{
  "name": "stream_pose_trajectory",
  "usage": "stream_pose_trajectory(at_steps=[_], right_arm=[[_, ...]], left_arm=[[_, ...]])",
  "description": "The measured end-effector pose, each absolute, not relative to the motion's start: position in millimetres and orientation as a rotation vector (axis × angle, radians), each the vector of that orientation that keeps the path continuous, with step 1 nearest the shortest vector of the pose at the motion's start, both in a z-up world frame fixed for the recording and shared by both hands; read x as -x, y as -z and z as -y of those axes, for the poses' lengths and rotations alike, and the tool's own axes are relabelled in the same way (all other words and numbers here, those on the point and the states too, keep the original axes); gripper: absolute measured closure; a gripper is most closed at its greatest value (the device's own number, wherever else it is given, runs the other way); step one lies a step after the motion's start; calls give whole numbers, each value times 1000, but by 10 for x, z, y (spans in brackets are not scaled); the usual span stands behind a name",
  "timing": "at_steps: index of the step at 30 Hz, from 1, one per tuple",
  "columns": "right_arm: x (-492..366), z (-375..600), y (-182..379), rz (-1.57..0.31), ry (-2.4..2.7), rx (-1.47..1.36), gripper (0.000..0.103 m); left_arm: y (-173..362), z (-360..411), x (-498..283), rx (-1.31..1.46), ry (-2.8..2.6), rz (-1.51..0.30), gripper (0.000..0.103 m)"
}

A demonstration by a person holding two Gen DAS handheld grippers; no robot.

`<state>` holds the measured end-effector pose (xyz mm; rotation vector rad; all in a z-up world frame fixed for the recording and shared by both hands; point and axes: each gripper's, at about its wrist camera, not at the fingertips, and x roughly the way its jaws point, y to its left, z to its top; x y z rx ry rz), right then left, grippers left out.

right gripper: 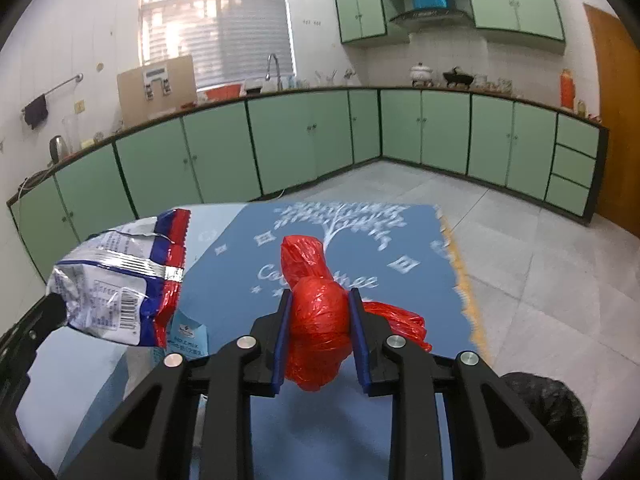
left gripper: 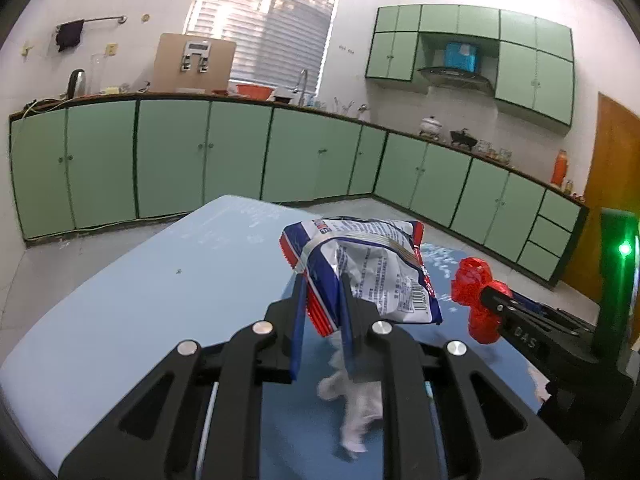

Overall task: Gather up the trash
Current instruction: 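Grasp the red plastic bag with the right gripper while the left gripper holds the snack bag, then carry the snack bag and red bag over the bin and open both grippers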

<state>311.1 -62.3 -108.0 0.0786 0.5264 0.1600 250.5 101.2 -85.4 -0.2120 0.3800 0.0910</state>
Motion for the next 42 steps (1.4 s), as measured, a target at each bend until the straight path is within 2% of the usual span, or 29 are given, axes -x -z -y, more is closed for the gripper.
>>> stream_pose_trajectory(at_steps=[8, 14, 29, 32, 36, 39, 42], right_arm=[[-2642, 1335, 791, -463, -67, -92, 76], [-2219, 1924, 770, -465, 42, -88, 76], [-1692, 3093, 1303, -577, 247, -169, 76], [-1681, 3184, 1413, -603, 240, -189, 75], [-1725, 3295, 1504, -621, 233, -208, 70], [-1746, 3319, 1536, -623, 236, -214, 67], [-1721, 3320, 1498, -600, 242, -218, 58]], left_arm=[[661, -525, -2401, 205, 38, -343, 89], [677, 188, -2270, 185, 207, -365, 89], [1292, 1579, -2238, 39, 445, -518, 89], [1422, 1748, -2292, 9, 463, -555, 85], [1467, 1813, -2364, -5, 469, -575, 74], [1466, 1821, -2395, -4, 461, -573, 73], [1419, 1768, -2397, 6, 449, -557, 73]])
